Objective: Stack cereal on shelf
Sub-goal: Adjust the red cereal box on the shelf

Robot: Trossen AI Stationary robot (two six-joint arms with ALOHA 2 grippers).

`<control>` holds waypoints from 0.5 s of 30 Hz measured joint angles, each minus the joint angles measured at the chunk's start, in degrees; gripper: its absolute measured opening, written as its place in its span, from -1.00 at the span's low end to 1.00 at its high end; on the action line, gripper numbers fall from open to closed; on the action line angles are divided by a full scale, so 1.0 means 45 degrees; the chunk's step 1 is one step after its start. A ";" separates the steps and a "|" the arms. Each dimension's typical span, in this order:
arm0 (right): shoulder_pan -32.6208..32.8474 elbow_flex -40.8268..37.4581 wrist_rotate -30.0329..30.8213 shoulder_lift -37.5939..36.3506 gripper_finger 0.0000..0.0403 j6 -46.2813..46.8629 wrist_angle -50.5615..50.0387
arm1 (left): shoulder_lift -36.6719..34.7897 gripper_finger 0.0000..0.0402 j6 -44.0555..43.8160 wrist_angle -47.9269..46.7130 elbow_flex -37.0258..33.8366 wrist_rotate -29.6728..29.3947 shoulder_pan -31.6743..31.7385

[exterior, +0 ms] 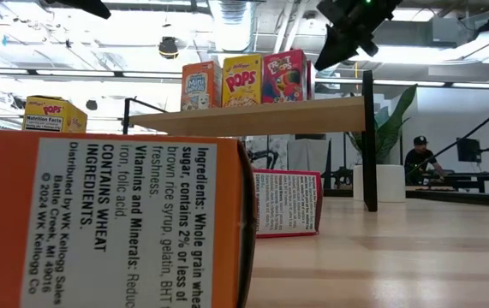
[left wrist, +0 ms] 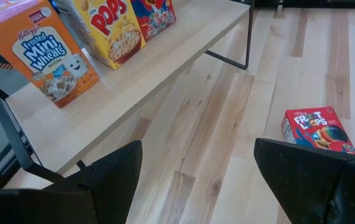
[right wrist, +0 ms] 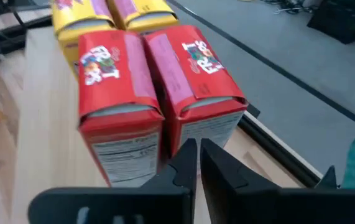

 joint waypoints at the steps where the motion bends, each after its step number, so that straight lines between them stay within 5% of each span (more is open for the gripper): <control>1: -0.0063 0.0000 -0.0003 -0.0007 -0.76 -0.0061 -0.0016 | 0.0000 0.50 -0.0009 -0.0005 0.0000 -0.0004 0.0000; 15: -0.1021 0.0000 -0.1375 0.0039 -0.91 -0.0434 0.0144 | 0.0000 0.50 -0.0026 0.0000 0.0000 -0.0039 0.0000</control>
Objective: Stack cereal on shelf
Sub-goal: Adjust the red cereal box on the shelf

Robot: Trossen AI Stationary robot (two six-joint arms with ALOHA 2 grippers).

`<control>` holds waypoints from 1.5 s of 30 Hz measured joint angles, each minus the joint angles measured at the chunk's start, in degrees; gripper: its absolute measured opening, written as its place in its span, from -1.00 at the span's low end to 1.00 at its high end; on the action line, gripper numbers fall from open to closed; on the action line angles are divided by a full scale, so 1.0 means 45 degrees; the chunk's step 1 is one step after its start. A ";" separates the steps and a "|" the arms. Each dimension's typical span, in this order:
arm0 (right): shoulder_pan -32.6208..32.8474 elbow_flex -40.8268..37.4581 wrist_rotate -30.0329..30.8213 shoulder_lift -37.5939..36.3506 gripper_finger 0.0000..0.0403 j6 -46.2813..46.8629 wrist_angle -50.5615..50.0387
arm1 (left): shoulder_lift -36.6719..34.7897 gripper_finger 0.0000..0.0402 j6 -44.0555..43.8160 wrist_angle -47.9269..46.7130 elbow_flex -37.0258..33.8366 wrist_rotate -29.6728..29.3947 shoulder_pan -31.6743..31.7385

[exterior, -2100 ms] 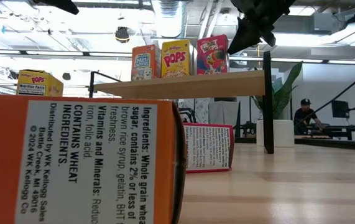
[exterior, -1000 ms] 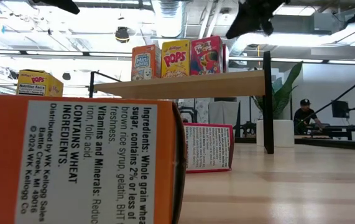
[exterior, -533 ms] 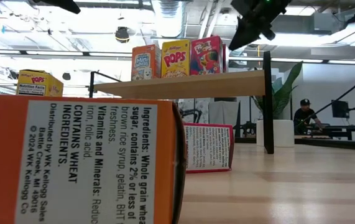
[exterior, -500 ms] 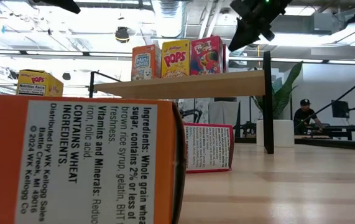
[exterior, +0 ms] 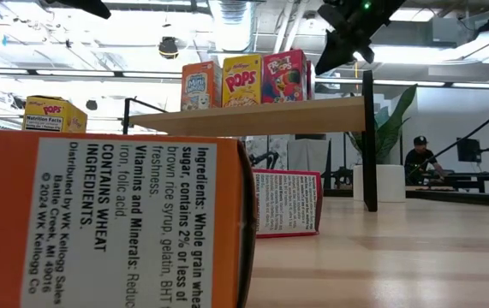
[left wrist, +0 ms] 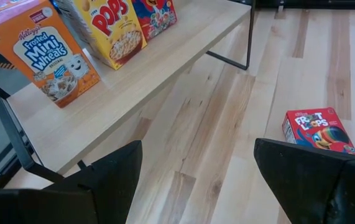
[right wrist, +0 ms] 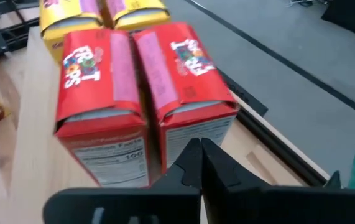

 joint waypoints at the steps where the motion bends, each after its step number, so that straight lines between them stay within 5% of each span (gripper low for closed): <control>1: 0.0000 0.0000 0.0002 0.0000 -0.89 0.0000 0.0000 | 0.0000 0.50 0.0000 0.0000 0.0000 -0.0009 0.0000; 26: -0.0683 0.0000 -0.0456 0.0000 -0.80 -0.0325 0.0528 | 0.0000 0.50 -0.0005 0.0000 0.0000 -0.0083 0.0000; 38: -0.0741 0.0000 -0.0963 0.0000 -0.92 -0.0325 0.0729 | 0.0000 0.50 0.0228 -0.0019 0.0000 -0.0259 0.0000; 45: -0.0741 0.0000 -0.0963 0.0000 -0.80 -0.0317 0.0709 | 0.0000 0.50 0.0228 -0.0024 0.0000 -0.0326 -0.0004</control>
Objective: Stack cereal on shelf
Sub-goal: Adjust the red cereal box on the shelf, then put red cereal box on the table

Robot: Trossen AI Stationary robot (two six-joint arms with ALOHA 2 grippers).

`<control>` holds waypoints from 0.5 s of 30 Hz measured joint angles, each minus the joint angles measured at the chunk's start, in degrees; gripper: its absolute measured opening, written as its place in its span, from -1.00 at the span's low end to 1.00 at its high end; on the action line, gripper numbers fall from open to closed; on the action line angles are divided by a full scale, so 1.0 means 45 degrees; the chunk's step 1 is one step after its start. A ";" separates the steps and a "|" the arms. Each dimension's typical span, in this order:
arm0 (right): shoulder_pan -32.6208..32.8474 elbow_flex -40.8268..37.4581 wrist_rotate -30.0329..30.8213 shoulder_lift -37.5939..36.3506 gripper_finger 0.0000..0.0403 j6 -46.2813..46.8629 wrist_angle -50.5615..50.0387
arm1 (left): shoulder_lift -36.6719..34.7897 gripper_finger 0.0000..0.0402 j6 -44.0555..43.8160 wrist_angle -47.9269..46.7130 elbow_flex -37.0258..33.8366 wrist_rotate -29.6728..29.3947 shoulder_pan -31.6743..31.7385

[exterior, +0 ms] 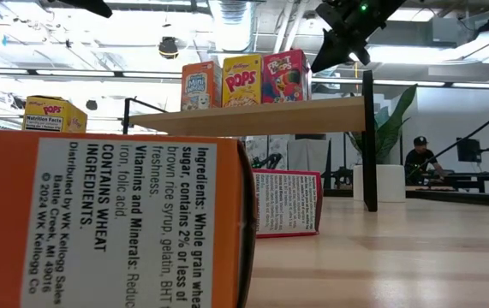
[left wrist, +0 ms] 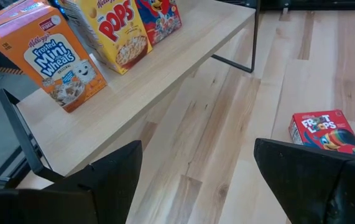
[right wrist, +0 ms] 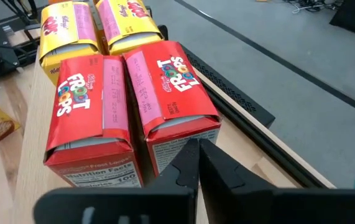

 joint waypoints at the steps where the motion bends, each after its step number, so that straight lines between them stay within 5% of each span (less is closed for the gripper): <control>1: 0.0000 0.0000 0.0000 0.0000 -0.80 0.0001 -0.0005 | 0.0000 0.50 0.0000 0.0004 0.0000 0.0000 0.0000; 15: 0.0163 0.1286 0.0016 -0.0748 -0.88 0.0057 -0.1470 | -0.0005 0.50 0.0033 -0.0158 0.0000 0.0546 0.0002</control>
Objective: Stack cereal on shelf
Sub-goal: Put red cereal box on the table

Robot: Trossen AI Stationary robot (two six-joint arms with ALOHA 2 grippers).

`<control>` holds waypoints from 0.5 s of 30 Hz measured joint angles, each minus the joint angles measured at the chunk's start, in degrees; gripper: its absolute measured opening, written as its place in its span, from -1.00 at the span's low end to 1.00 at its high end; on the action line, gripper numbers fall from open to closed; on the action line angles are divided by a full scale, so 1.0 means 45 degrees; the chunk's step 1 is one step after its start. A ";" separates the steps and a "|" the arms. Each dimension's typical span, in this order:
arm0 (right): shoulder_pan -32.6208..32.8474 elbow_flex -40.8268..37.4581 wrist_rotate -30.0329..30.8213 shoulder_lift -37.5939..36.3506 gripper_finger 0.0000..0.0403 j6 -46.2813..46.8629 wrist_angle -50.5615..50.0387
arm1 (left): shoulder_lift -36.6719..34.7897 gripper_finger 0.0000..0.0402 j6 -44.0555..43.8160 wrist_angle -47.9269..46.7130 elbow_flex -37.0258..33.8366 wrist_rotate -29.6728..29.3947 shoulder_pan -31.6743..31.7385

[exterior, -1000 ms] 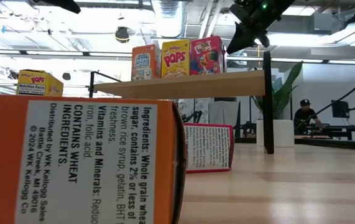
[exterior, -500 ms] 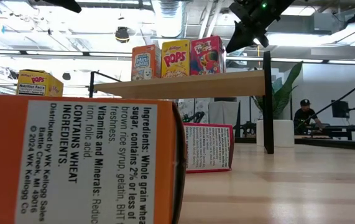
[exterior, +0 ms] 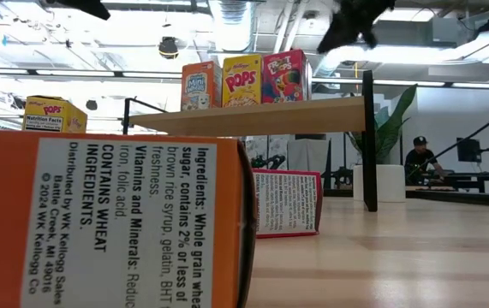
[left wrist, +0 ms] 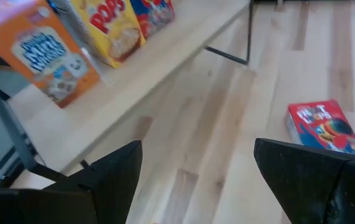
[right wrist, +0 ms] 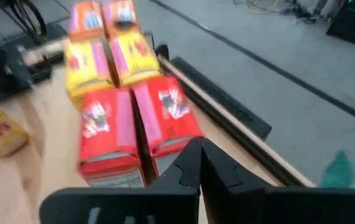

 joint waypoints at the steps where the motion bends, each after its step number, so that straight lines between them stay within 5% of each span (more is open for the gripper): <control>1: 0.0145 0.0309 0.0008 -0.0100 -0.85 0.0047 -0.0428 | 0.0000 0.50 0.0064 0.0007 0.0000 0.0221 0.0000; 6: 0.1801 0.1677 -0.0511 -0.0311 -0.60 0.0464 -0.1620 | 0.0000 0.50 0.0069 0.0245 0.0000 0.1906 0.0002; 11: 0.5000 0.1798 -0.0916 0.0221 -0.24 0.1232 -0.1696 | 0.0000 0.50 0.0030 0.0303 0.0000 0.4282 -0.0087; 15: 0.7323 0.1798 -0.0725 0.1510 0.07 0.2444 -0.1605 | -0.0005 0.50 -0.0355 0.0299 0.0000 0.4891 -0.0451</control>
